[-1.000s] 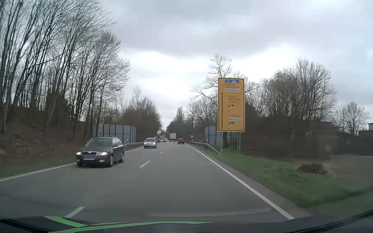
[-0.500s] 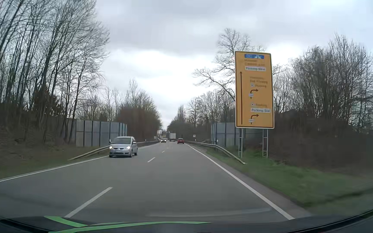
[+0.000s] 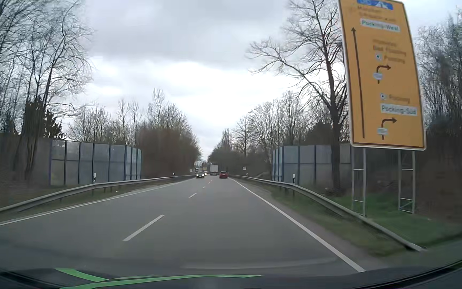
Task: Follow the waypoints while adhering to traffic rules and regulations
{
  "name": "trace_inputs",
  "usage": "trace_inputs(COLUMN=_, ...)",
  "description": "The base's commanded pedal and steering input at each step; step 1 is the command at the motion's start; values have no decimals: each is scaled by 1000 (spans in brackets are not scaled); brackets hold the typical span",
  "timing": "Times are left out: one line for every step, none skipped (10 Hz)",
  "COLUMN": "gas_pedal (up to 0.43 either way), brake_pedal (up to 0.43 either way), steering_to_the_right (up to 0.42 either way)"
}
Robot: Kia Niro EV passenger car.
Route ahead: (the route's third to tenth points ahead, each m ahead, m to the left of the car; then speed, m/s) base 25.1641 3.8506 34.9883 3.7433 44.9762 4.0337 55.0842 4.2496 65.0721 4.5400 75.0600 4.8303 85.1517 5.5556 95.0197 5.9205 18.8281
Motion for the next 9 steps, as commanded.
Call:
trace_inputs(gas_pedal=150, brake_pedal=0, steering_to_the_right=-3)
trace_inputs(gas_pedal=150, brake_pedal=0, steering_to_the_right=-3)
trace_inputs(gas_pedal=150, brake_pedal=0, steering_to_the_right=-3)
trace_inputs(gas_pedal=150, brake_pedal=0, steering_to_the_right=-3)
trace_inputs(gas_pedal=150, brake_pedal=0, steering_to_the_right=-3)
trace_inputs(gas_pedal=150, brake_pedal=0, steering_to_the_right=-3)
trace_inputs(gas_pedal=150, brake_pedal=0, steering_to_the_right=-3)
trace_inputs(gas_pedal=150, brake_pedal=0, steering_to_the_right=-2)
trace_inputs(gas_pedal=150, brake_pedal=0, steering_to_the_right=-3)
